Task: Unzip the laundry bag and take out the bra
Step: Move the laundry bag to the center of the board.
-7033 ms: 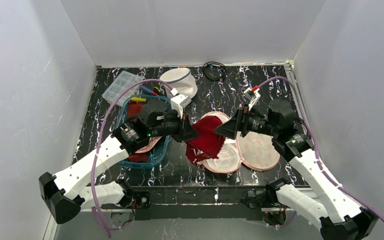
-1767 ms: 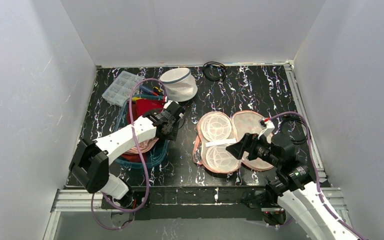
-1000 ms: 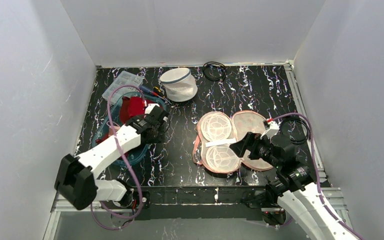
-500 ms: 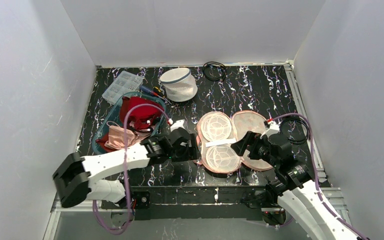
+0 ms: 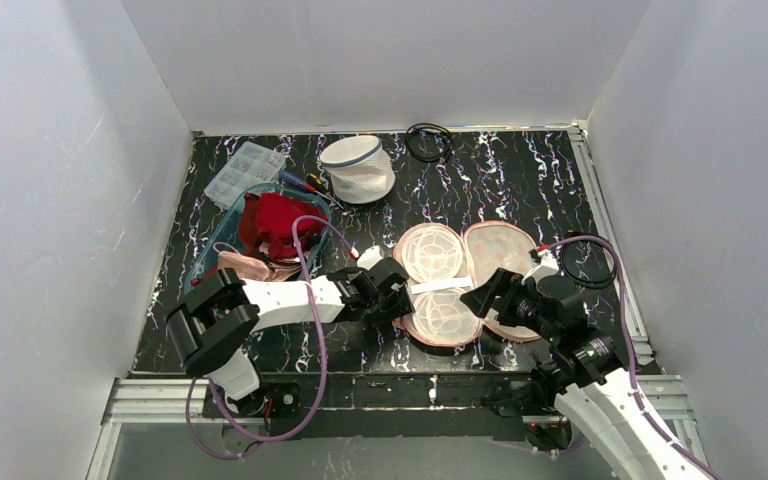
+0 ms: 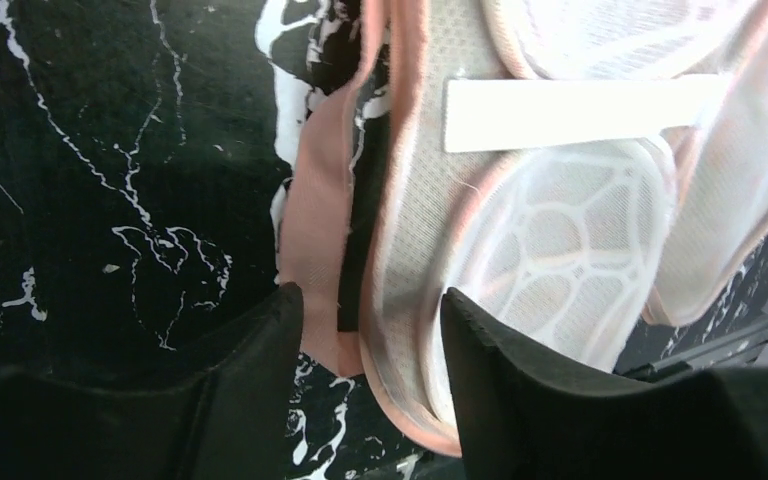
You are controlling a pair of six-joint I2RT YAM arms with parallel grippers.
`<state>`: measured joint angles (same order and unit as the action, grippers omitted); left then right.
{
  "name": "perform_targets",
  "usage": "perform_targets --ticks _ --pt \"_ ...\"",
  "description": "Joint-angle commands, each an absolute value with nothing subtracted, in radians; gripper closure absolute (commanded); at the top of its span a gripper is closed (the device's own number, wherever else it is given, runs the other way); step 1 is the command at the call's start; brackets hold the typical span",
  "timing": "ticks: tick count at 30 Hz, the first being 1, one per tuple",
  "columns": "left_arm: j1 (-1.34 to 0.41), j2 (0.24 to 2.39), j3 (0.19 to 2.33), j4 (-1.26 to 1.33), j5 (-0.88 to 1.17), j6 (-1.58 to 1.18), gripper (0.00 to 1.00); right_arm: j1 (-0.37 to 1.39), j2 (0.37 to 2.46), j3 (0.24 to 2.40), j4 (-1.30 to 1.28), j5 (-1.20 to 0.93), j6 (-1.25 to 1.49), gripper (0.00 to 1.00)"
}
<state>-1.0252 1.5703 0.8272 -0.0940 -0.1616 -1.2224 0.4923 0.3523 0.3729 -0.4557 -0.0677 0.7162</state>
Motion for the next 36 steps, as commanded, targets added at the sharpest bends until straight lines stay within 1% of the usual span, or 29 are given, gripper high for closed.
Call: perform_targets --ticks 1,4,6,7,8,13,17,21,24,27,32,36 --pt "-1.029 1.602 0.846 -0.107 -0.224 -1.266 0.54 0.496 0.348 0.374 -0.433 -0.086 0.735 0.03" --pt "-1.03 1.609 0.851 -0.13 -0.242 -1.262 0.69 0.496 0.357 0.386 -0.437 -0.086 0.725 0.03" --pt "-1.028 1.596 0.834 -0.128 -0.251 -1.263 0.82 0.496 0.359 0.392 -0.443 -0.083 0.719 0.02" --pt "-1.027 1.562 0.81 -0.145 -0.272 -1.265 0.97 0.496 0.36 0.398 -0.444 -0.081 0.714 0.02" --pt "-1.026 1.546 0.801 -0.156 -0.282 -1.266 1.0 0.496 0.361 0.4 -0.447 -0.079 0.71 0.02" --pt "-1.025 1.412 0.711 -0.229 -0.347 -1.279 1.0 0.497 0.399 0.42 -0.48 -0.016 0.713 0.01" --pt "-1.025 1.26 0.619 -0.316 -0.433 -1.319 1.0 0.496 0.461 0.425 -0.483 0.041 0.727 0.01" --pt "-1.022 1.114 0.542 -0.389 -0.488 -1.359 1.0 0.496 0.47 0.423 -0.485 0.088 0.739 0.01" --pt "-1.02 1.059 0.501 -0.418 -0.509 -1.378 1.0 0.497 0.477 0.412 -0.513 0.199 0.802 0.02" --pt "-1.02 1.04 0.488 -0.446 -0.519 -1.384 1.0 0.497 0.542 0.389 -0.514 0.307 0.836 0.03" --pt "-1.02 1.028 0.496 -0.463 -0.516 -1.359 1.0 0.496 0.662 0.359 -0.483 0.306 0.833 0.1" --pt "-1.02 1.036 0.503 -0.443 -0.487 -1.33 1.0 0.495 0.621 0.328 -0.451 0.304 0.833 0.26"
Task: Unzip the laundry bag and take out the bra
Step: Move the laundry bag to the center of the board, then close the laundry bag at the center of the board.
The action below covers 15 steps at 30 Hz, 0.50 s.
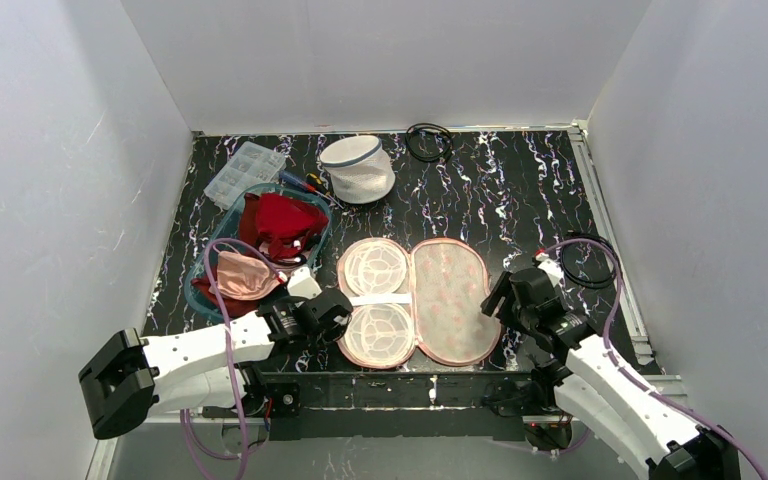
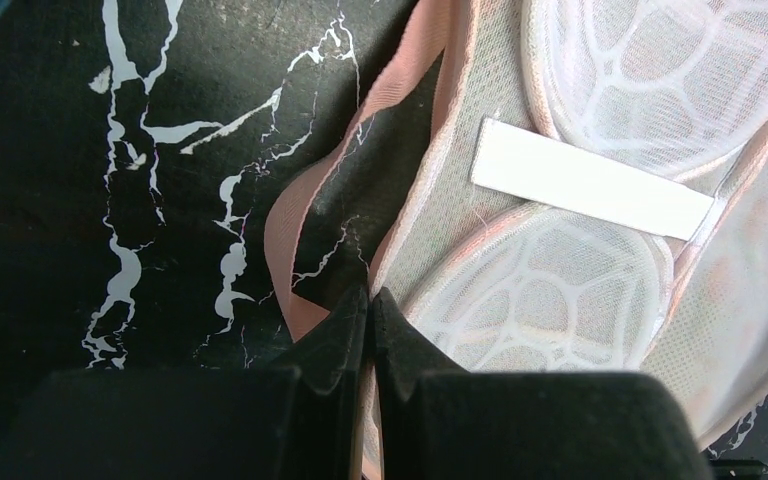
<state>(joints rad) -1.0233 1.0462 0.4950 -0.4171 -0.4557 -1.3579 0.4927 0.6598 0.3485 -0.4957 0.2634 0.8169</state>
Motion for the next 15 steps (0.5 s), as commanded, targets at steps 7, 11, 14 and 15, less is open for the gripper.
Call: perform_targets --ticks 7,11,14,15 --pt "-1.021 1.04 0.526 -0.454 -0.452 -1.3 0.88 0.496 0.775 0.339 -0.435 0.285 0.825 0.36" --pt "-1.02 1.023 0.529 -0.464 -0.437 -1.296 0.81 0.496 0.838 0.343 -0.419 0.291 0.819 0.43" --pt "-1.02 1.001 0.516 -0.45 -0.425 -1.294 0.76 0.497 0.868 0.35 -0.414 0.289 0.815 0.53" --pt "-1.021 0.994 0.51 -0.444 -0.421 -1.294 0.75 0.497 0.873 0.351 -0.413 0.287 0.813 0.58"
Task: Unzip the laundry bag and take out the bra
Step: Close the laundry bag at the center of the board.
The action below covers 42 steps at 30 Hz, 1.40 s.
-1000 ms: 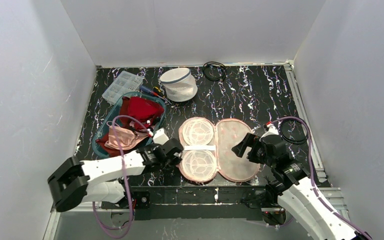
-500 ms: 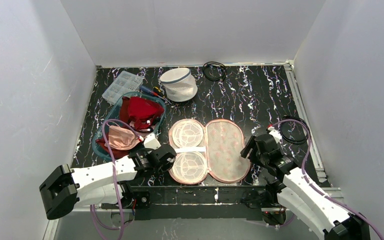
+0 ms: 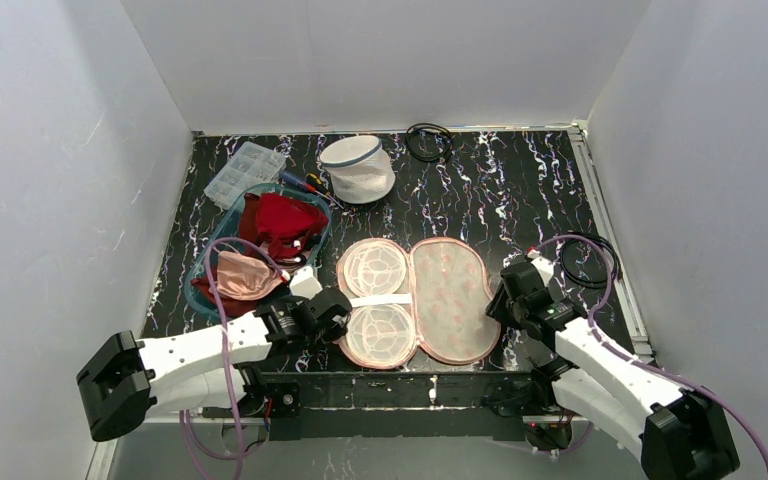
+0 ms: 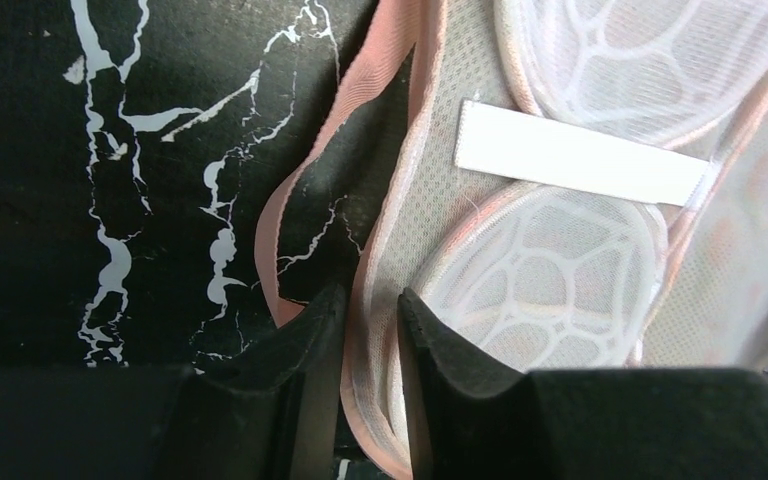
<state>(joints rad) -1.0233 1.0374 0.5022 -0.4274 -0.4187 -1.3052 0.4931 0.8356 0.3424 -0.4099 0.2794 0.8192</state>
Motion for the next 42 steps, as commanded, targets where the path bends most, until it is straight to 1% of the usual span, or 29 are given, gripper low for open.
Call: perform_targets --ticks 1,2,4,6,7,11,13,14,18,20,23,27,31,37,42 --pt "-1.021 0.986 0.506 -0.438 -0.417 -1.295 0.74 0.496 0.877 0.353 -0.413 0.286 0.812 0.64" --pt "-1.02 0.978 0.502 -0.433 -0.414 -1.292 0.73 0.497 0.879 0.354 -0.412 0.284 0.811 0.67" --pt "-1.02 0.966 0.498 -0.423 -0.405 -1.283 0.7 0.497 0.878 0.358 -0.414 0.279 0.806 0.78" --pt "-1.021 0.957 0.499 -0.415 -0.396 -1.263 0.67 0.498 0.87 0.371 -0.423 0.271 0.796 0.94" --pt "-1.021 0.954 0.501 -0.41 -0.393 -1.25 0.65 0.498 0.864 0.384 -0.432 0.267 0.784 0.99" --pt "-1.02 0.955 0.551 -0.414 -0.406 -1.163 0.49 0.498 0.819 0.481 -0.52 0.296 0.725 0.99" --pt "-1.019 0.975 0.609 -0.454 -0.425 -1.116 0.44 0.497 0.788 0.528 -0.544 0.297 0.697 0.99" --pt "-1.019 0.988 0.636 -0.475 -0.435 -1.094 0.43 0.497 0.772 0.547 -0.546 0.282 0.682 0.99" --pt "-1.018 1.033 0.721 -0.537 -0.463 -1.038 0.43 0.498 0.74 0.611 -0.542 0.191 0.641 0.99" --pt "-1.015 1.037 0.737 -0.55 -0.468 -1.02 0.43 0.497 0.73 0.633 -0.525 0.131 0.615 0.99" --pt "-1.002 1.027 0.738 -0.544 -0.465 -0.991 0.42 0.497 0.706 0.667 -0.527 0.102 0.597 0.99" --pt "-0.949 1.045 0.73 -0.512 -0.392 -0.944 0.42 0.498 0.635 0.689 -0.498 0.085 0.585 0.99" --pt "-0.909 1.098 0.741 -0.488 -0.352 -0.914 0.44 0.497 0.569 0.695 -0.426 -0.046 0.557 0.99" --pt "-0.89 1.187 0.746 -0.432 -0.304 -0.902 0.46 0.497 0.609 0.733 -0.392 -0.195 0.523 0.99" --pt "-0.889 1.316 0.786 -0.344 -0.217 -0.902 0.49 0.499 0.652 0.667 -0.172 -0.38 0.609 0.99"
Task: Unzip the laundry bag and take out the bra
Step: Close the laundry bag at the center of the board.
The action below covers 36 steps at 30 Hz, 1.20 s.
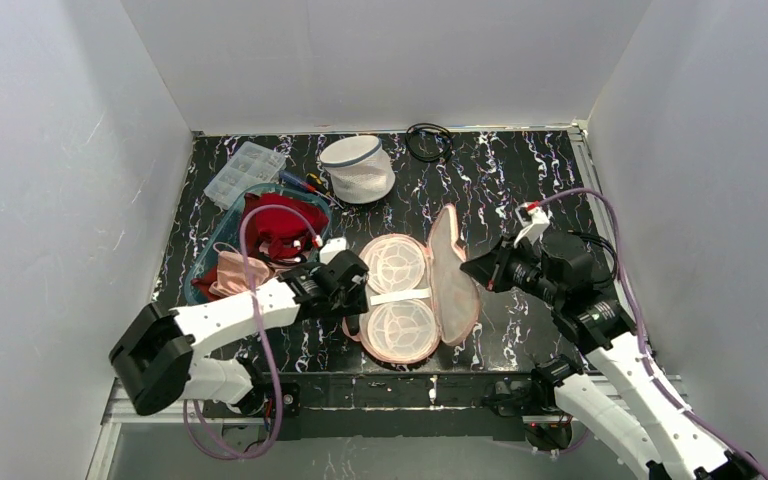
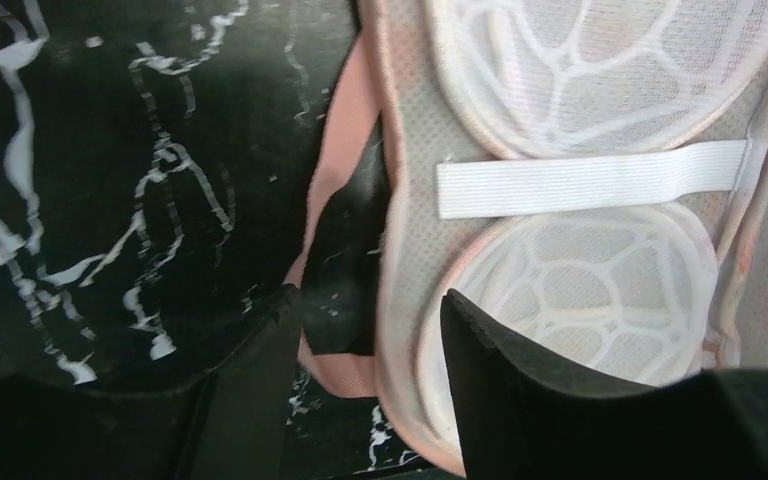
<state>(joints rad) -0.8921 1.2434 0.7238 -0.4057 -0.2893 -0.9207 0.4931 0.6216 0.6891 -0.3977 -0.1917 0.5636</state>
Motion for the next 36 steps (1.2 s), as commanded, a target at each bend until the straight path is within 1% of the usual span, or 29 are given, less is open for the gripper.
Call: perform_targets --ticks 1,4,7,12,14,16,19,21,25,29,33,36 --pt "-0.889 1.339 0.799 -0.337 -0.202 -0.9 0.5 0.497 0.662 0.656 -0.135 -0.4 0.629 0.99" --pt "-0.889 1.368 0.822 -0.338 -0.188 -0.896 0.51 0.498 0.708 0.651 -0.076 -0.434 0.647 0.99" --pt "-0.889 1.318 0.796 -0.339 -0.212 -0.907 0.51 0.501 0.75 0.655 -0.049 -0.463 0.64 0.99" --pt "-0.89 1.155 0.729 -0.358 -0.251 -0.914 0.44 0.528 0.808 0.648 0.037 -0.482 0.644 0.99" --pt "-0.89 1.104 0.716 -0.386 -0.269 -0.924 0.41 0.569 0.841 0.656 0.062 -0.477 0.64 0.99" --pt "-0.89 1.06 0.699 -0.405 -0.274 -0.934 0.4 0.642 0.878 0.679 0.062 -0.438 0.609 0.99" --pt "-0.887 1.006 0.685 -0.436 -0.273 -0.942 0.38 0.777 0.948 0.734 0.016 -0.308 0.538 0.99" --pt "-0.886 0.977 0.688 -0.464 -0.277 -0.948 0.37 0.83 0.991 0.751 0.008 -0.242 0.522 0.99" --pt "-0.887 0.889 0.676 -0.504 -0.3 -0.957 0.35 0.864 1.074 0.752 0.061 -0.195 0.541 0.99" --pt "-0.888 0.805 0.66 -0.536 -0.325 -0.965 0.31 0.946 1.19 0.782 0.101 -0.133 0.54 0.99" --pt "-0.887 0.776 0.654 -0.571 -0.32 -0.971 0.3 0.981 1.288 0.799 0.114 -0.128 0.533 0.99" --pt "-0.887 0.758 0.641 -0.577 -0.321 -0.977 0.3 1.004 1.321 0.806 0.111 -0.126 0.523 0.99"
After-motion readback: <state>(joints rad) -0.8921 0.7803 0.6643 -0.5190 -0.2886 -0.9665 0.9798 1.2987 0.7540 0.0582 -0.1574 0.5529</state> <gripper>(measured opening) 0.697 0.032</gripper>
